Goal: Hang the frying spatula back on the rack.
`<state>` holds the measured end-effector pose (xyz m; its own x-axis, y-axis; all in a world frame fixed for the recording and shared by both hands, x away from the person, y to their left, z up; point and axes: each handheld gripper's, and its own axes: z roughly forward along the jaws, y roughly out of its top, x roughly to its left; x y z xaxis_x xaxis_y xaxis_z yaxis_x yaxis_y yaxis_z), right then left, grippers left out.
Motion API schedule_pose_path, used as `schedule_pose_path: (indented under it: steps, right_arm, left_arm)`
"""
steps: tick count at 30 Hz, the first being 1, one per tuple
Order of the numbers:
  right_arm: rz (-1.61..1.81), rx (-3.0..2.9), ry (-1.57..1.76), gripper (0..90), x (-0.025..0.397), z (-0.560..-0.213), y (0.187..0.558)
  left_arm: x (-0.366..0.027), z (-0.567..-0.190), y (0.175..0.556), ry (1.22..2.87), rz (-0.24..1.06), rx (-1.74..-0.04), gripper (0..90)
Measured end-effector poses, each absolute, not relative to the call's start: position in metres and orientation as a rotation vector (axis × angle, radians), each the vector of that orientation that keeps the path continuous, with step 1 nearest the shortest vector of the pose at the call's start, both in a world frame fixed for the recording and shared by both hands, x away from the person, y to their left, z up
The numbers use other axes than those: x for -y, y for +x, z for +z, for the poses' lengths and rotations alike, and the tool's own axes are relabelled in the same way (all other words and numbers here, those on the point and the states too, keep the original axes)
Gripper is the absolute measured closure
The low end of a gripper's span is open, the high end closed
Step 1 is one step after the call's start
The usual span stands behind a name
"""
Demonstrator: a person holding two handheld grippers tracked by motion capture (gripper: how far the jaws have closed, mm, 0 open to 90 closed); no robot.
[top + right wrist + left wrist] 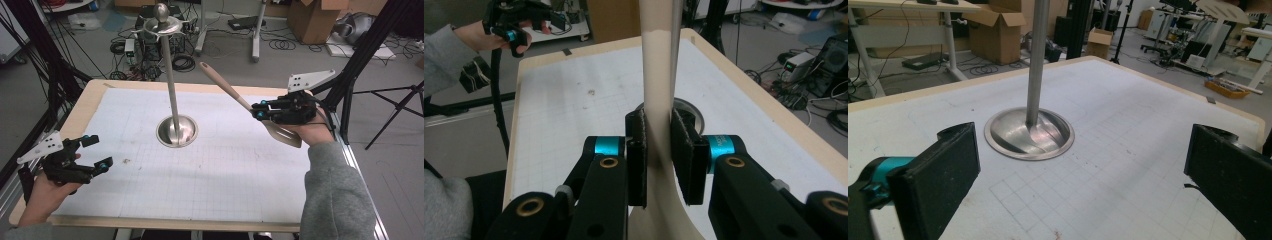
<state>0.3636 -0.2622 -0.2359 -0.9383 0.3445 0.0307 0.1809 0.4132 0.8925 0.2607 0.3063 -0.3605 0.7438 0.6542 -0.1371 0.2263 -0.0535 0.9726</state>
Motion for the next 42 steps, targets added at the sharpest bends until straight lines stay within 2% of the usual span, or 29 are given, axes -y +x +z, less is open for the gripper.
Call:
schedule_pose_path:
  steps: [29, 42]
  right_arm:
    - [1.610, -2.432, 0.427, 77.6, 0.240, -0.198, 0.375]
    - [1.602, -2.425, 0.467, 77.6, 0.234, -0.199, 0.381]
  left_arm:
    - [-0.313, -0.361, 0.256, 1.609, 0.405, -0.731, 1.8]
    - [-0.314, -0.361, 0.255, 1.606, 0.406, -0.734, 1.8]
